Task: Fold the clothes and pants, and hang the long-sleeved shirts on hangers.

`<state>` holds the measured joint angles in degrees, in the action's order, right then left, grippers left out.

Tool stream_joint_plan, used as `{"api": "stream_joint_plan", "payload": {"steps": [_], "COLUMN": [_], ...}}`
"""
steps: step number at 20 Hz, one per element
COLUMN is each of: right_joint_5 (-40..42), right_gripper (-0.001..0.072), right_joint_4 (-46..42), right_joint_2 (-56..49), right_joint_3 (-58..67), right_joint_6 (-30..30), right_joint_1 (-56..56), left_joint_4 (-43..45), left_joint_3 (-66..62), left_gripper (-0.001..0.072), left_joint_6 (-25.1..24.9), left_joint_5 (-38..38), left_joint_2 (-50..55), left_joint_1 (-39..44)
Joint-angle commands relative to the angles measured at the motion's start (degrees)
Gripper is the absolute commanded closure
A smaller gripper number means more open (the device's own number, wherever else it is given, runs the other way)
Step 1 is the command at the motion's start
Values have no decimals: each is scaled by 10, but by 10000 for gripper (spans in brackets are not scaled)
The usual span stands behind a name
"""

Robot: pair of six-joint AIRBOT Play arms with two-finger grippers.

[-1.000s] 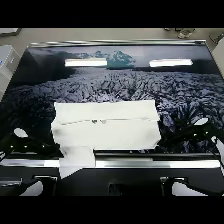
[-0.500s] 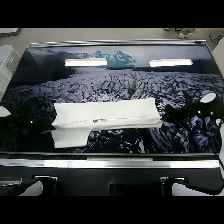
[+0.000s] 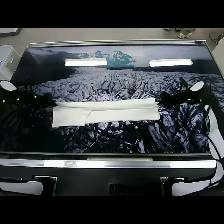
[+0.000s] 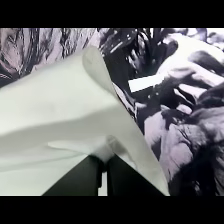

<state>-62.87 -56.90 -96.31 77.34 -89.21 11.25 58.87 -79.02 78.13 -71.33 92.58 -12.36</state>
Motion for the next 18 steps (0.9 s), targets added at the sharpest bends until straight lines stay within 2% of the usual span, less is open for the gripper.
{"api": "stream_joint_plan", "payload": {"steps": [1,6,7,8,9,10,11,12,15,18], "right_joint_5": [33,17,12,8,-4,-18,-31,-36,-58,-61], "right_gripper": [678,675,661,558,404,182,59,-7,-8,-8], "right_joint_4": [49,61,68,67,65,56,44,34,25,64], "right_joint_2": [-34,-50,-47,-42,-35,-28,-24,-23,-46,-84], "right_joint_3": [8,8,8,10,16,24,31,33,31,31], "right_joint_6": [-2,-2,-2,-2,-1,0,-1,-10,-12,28], "right_joint_1": [-2,-1,0,3,9,21,37,57,78,50], "left_joint_4": [-4,-4,-4,-4,-3,-3,-4,-4,-4,-9], "left_joint_3": [-50,-50,-53,-63,-78,-96,-115,-128,-140,-140], "left_gripper": [687,678,584,386,151,22,23,23,25,27], "left_joint_6": [10,10,9,10,10,10,10,10,29,29], "left_joint_5": [4,-12,-13,-20,-34,-52,-72,-88,-103,-103], "left_joint_2": [71,99,96,94,92,90,86,80,45,6], "left_joint_1": [16,16,14,8,-1,-12,-26,-38,-57,-46]}}
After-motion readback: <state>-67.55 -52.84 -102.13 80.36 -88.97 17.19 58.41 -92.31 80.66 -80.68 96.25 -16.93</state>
